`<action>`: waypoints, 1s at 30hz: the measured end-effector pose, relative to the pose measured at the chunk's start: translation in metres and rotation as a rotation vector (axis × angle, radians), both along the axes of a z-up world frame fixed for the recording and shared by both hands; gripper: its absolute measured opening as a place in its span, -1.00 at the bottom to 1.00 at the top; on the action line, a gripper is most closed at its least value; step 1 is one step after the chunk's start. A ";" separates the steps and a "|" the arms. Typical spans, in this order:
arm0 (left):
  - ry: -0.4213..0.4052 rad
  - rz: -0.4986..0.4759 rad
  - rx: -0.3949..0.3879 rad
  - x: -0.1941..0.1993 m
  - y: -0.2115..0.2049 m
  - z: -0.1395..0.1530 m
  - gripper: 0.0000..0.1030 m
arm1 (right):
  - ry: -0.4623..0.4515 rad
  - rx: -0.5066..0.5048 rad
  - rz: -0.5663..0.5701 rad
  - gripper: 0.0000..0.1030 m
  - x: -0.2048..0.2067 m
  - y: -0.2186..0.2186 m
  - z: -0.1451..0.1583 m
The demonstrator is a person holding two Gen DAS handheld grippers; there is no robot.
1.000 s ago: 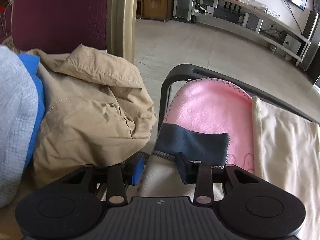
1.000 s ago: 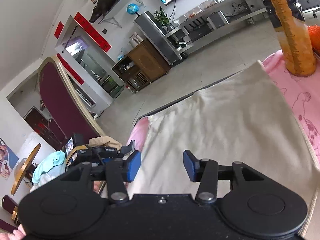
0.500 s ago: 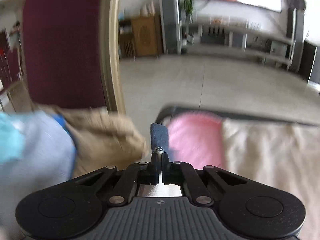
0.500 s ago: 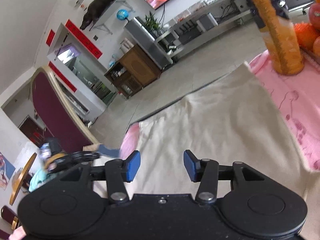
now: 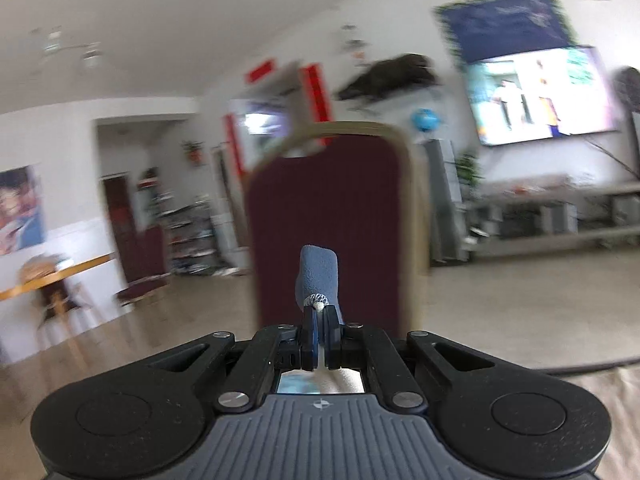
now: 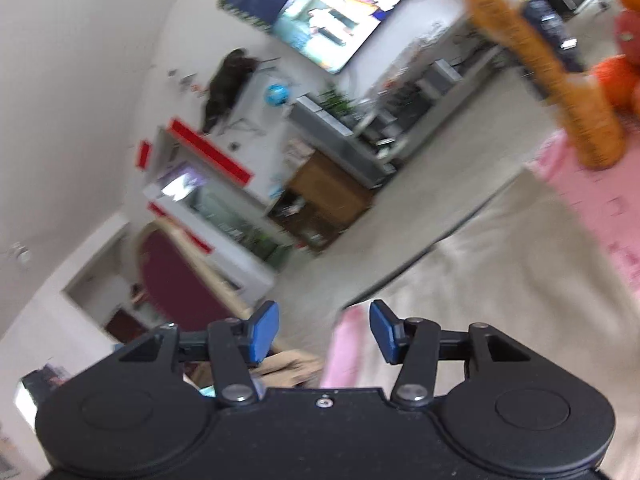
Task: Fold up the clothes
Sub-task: 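Lift the sleeve with the left gripper and fold it across the body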
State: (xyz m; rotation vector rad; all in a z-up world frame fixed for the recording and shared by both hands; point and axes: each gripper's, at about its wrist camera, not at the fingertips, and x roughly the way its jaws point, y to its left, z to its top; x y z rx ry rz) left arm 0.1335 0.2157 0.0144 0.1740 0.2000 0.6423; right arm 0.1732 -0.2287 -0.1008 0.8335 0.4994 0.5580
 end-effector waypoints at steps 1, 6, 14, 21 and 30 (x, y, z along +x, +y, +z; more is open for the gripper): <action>0.001 0.045 0.001 -0.003 0.010 -0.005 -0.96 | -0.012 0.001 0.027 -0.01 -0.003 0.010 0.004; 0.131 0.245 -0.113 0.002 0.073 -0.057 -0.79 | -0.037 -0.075 0.154 0.03 -0.015 0.062 0.012; 0.120 0.250 -0.231 -0.071 0.095 -0.042 -0.41 | 0.012 -0.129 0.172 0.24 -0.047 0.042 0.036; 0.298 -0.028 -0.258 -0.114 0.028 -0.035 -0.39 | 0.115 -0.119 0.063 0.34 -0.103 -0.033 0.039; 0.658 -0.365 -0.317 -0.096 -0.102 -0.149 -0.38 | 0.411 -0.233 -0.031 0.36 -0.135 -0.061 -0.057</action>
